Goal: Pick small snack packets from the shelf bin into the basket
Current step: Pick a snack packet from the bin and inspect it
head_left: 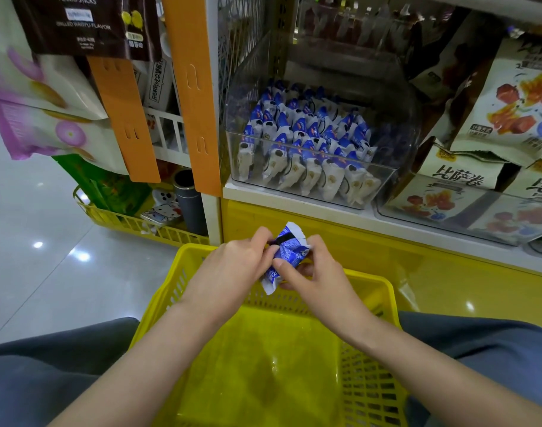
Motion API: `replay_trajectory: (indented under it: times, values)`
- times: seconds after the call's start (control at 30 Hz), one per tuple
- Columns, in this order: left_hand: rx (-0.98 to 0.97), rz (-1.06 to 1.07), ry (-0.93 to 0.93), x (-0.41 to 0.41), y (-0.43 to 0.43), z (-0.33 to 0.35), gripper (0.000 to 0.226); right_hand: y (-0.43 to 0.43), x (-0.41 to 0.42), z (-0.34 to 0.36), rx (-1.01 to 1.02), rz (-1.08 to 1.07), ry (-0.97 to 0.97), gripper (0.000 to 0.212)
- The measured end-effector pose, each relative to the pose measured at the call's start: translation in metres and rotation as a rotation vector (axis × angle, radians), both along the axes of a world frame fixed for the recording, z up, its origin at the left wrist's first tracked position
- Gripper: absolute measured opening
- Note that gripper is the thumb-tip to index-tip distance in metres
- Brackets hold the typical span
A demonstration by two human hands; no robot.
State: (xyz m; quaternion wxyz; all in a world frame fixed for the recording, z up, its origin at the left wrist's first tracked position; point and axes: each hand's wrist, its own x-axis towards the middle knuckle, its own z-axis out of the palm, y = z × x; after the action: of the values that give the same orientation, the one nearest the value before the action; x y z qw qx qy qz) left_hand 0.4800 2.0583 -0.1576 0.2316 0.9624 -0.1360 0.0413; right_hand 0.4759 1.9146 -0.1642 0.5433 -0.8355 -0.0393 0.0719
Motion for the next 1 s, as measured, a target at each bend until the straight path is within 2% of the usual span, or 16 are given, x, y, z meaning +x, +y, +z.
replay_trajectory:
  times: [0.1, 0.23, 0.37, 0.47, 0.53, 0.63, 0.73, 0.8, 0.87, 0.93, 1.0]
  values:
    - [0.061, 0.007, -0.018, 0.001, 0.001, -0.003, 0.026, 0.0, -0.001, 0.0, -0.045, 0.042, -0.049, 0.032]
    - [-0.047, 0.028, -0.026, 0.0, 0.0, -0.004, 0.024, -0.003, 0.0, -0.002, -0.136, 0.08, -0.124, 0.027]
    - [-0.058, 0.027, -0.118, -0.002, 0.0, -0.001, 0.032, -0.004, -0.001, -0.004, -0.178, 0.148, -0.176, 0.026]
    - [-0.084, 0.015, -0.206, -0.003, -0.002, -0.001, 0.024, -0.004, -0.003, -0.008, -0.214, 0.181, -0.199, 0.027]
    - [-0.185, 0.029, -0.213, -0.002, -0.001, -0.002, 0.018, -0.004, -0.002, -0.008, -0.193, 0.163, -0.218, 0.028]
    - [-0.462, 0.11, -0.121, 0.002, -0.001, -0.003, 0.016, -0.002, 0.001, -0.005, -0.002, 0.132, -0.142, 0.027]
    - [-0.799, 0.2, 0.068, 0.006, -0.006, -0.001, 0.023, -0.001, 0.008, -0.001, 0.143, 0.119, -0.025, 0.034]
    - [-0.989, 0.228, 0.202, 0.007, -0.009, 0.002, 0.028, -0.002, 0.012, 0.0, 0.096, 0.075, -0.037, 0.044]
    - [-1.138, 0.227, 0.356, 0.006, -0.012, 0.004, 0.031, -0.004, 0.014, 0.0, -0.036, 0.006, -0.116, 0.056]
    - [-1.148, 0.201, 0.435, 0.005, -0.014, 0.004, 0.026, -0.007, 0.015, -0.002, -0.201, -0.018, -0.228, 0.063]
    - [-1.086, 0.195, 0.384, 0.005, -0.016, 0.002, 0.013, -0.009, 0.013, -0.003, -0.333, 0.017, -0.317, 0.065]
